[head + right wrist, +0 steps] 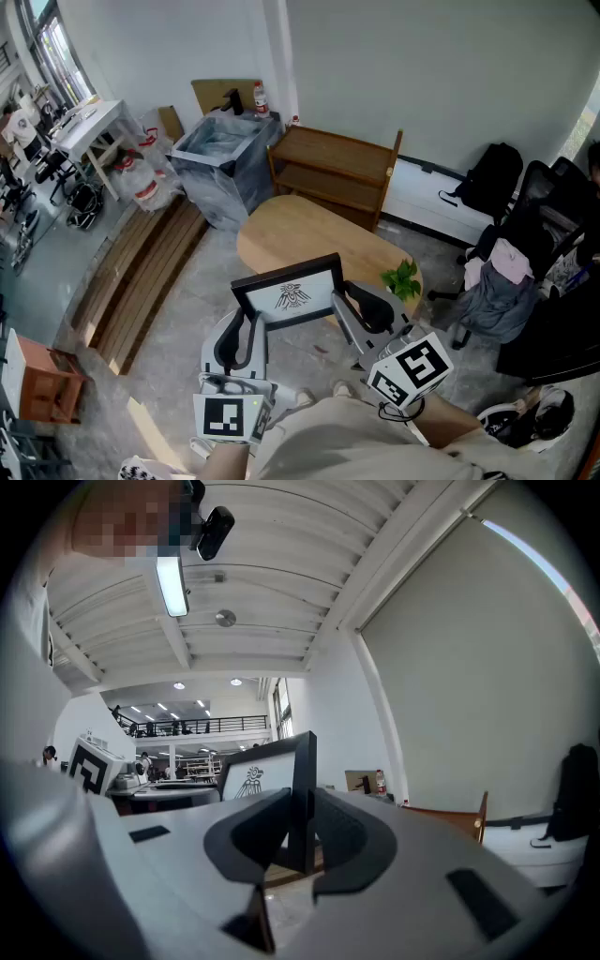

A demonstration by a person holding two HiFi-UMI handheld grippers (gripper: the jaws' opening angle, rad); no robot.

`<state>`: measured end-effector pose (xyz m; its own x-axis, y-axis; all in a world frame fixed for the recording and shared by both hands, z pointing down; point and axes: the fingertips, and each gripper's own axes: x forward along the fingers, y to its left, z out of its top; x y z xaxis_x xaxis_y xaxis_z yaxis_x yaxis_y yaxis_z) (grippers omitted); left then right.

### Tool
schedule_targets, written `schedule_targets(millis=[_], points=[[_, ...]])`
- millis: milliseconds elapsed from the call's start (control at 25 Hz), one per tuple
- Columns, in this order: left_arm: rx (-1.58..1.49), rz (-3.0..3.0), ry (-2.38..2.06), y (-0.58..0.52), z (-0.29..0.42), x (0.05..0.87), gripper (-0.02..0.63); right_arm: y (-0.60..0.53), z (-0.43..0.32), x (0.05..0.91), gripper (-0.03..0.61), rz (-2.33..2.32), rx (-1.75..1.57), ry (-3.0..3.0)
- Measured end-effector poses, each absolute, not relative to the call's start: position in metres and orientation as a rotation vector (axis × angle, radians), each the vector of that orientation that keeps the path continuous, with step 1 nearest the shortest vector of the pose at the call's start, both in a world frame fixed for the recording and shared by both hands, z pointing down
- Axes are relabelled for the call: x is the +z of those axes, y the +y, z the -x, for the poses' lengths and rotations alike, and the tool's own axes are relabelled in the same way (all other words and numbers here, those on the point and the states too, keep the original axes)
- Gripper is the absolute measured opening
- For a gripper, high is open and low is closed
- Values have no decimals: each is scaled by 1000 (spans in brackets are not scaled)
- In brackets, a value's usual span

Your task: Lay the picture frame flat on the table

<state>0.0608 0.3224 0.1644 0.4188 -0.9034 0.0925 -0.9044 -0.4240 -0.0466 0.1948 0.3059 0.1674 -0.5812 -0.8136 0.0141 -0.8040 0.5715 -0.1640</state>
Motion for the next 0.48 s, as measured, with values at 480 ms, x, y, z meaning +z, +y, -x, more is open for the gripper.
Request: schedule_targets(millis=[480], points=[[210,-2615,-1672,322,-60,171,84,304,-194,169,60,1401,-217,2738]])
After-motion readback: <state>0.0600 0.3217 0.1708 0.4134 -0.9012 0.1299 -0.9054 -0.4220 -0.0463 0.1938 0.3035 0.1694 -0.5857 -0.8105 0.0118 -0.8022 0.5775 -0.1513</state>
